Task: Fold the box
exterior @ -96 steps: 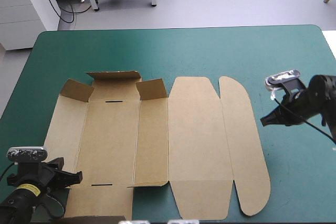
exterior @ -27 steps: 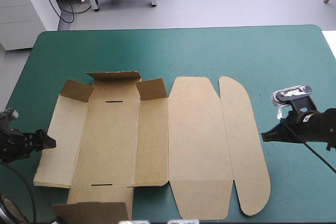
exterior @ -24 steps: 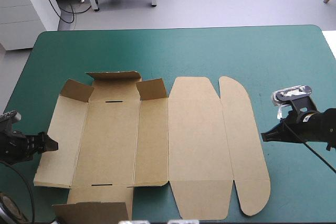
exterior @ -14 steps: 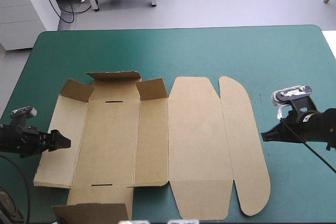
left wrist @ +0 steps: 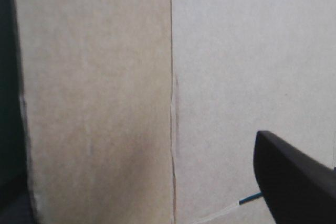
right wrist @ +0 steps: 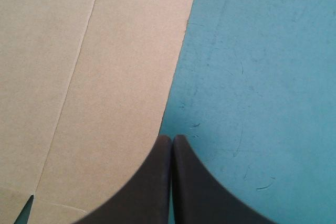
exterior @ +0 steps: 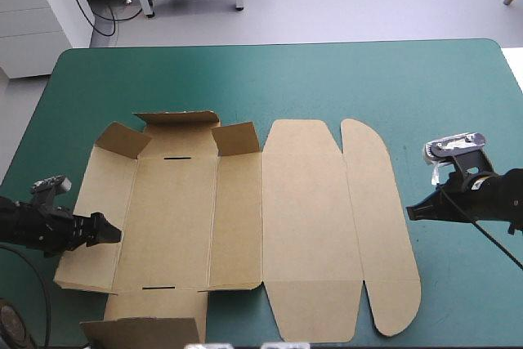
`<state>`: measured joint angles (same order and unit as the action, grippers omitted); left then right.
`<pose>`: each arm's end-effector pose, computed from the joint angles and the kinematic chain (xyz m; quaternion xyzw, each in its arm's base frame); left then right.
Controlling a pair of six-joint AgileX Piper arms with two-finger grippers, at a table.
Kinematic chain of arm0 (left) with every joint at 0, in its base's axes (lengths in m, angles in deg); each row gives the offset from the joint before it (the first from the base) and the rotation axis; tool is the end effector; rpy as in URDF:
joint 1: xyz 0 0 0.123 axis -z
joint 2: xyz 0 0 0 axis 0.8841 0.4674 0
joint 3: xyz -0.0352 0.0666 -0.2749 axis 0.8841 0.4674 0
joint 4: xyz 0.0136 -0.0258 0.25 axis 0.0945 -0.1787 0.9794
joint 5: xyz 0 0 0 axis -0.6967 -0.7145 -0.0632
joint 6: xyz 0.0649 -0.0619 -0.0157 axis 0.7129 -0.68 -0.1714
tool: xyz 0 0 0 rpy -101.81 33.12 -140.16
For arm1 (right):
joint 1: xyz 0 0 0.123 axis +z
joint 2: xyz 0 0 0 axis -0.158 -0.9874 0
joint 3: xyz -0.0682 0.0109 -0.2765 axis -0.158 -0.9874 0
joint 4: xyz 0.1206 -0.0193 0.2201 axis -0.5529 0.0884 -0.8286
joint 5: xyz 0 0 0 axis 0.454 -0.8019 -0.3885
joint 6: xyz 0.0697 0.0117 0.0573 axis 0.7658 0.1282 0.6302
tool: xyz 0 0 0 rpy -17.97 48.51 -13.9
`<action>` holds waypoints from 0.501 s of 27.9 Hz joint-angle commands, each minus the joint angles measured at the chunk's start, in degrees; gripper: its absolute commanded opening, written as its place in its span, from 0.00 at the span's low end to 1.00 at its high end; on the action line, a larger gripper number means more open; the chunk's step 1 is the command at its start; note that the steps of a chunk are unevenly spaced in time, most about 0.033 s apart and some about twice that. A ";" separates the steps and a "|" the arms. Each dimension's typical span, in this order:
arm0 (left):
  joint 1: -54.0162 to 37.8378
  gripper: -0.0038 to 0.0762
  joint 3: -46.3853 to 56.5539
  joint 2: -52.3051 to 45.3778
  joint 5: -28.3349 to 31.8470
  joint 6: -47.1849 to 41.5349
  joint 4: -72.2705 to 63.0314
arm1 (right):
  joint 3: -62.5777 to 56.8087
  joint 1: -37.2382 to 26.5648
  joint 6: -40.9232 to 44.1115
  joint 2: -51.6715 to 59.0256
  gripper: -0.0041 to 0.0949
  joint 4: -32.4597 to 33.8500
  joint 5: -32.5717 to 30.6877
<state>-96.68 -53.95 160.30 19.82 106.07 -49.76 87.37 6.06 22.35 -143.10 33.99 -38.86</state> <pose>0.1938 0.0794 0.2296 -0.0158 0.9670 -0.2265 0.1153 0.1864 0.0037 0.3313 -0.1440 0.9507 0.0229 0.2738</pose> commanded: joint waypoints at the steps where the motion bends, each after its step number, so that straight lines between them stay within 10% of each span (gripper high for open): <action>1: 0.26 0.74 -0.15 -2.03 -4.43 -0.19 -2.92 | 1.37 -0.18 -0.09 0.91 0.02 -0.94 2.12; 14: 4.08 0.28 -0.15 -2.52 -4.43 -0.91 -0.34 | 1.37 -0.18 -0.09 0.91 0.02 -0.94 2.12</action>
<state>-94.72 -53.02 159.28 20.00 106.05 -49.74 87.37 6.06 22.35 -143.10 33.62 -38.86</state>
